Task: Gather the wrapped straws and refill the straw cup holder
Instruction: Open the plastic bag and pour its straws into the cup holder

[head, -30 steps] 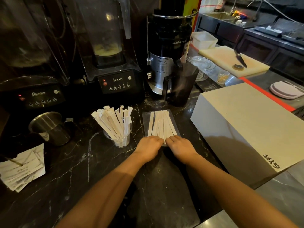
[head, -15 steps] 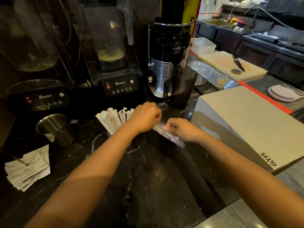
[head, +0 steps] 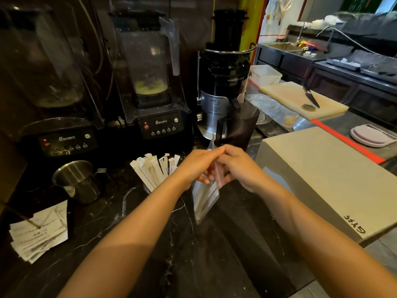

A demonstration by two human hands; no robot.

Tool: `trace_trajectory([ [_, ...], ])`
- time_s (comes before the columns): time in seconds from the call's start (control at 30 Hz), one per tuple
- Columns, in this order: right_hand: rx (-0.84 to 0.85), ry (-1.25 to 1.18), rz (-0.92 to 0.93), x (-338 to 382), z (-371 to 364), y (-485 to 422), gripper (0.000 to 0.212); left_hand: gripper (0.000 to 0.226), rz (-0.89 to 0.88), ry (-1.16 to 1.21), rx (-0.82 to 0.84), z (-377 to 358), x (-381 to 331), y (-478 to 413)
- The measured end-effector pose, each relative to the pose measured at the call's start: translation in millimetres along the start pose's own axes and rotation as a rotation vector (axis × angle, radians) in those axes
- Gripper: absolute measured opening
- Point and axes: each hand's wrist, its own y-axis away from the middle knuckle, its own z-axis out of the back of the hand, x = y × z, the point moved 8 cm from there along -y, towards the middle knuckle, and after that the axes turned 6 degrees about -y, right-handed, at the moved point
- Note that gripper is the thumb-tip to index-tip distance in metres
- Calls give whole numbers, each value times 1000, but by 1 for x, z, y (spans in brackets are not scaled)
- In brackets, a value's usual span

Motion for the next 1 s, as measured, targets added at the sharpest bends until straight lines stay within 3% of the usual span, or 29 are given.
trace_trajectory([
  [0.3, 33, -39, -76, -26, -12, 3, 22, 37, 30, 85, 88, -12, 28, 0],
  [0.77, -77, -449, -7, -39, -12, 1, 33, 34, 30, 329, 106, -17, 29, -2],
  [0.87, -93, -575, -12, -42, -7, -2, 34, 33, 51, 483, 108, -16, 31, -2],
  [1.0, -51, -491, -57, -43, -8, -1, 31, 31, 33, 296, 75, -7, 32, -3],
])
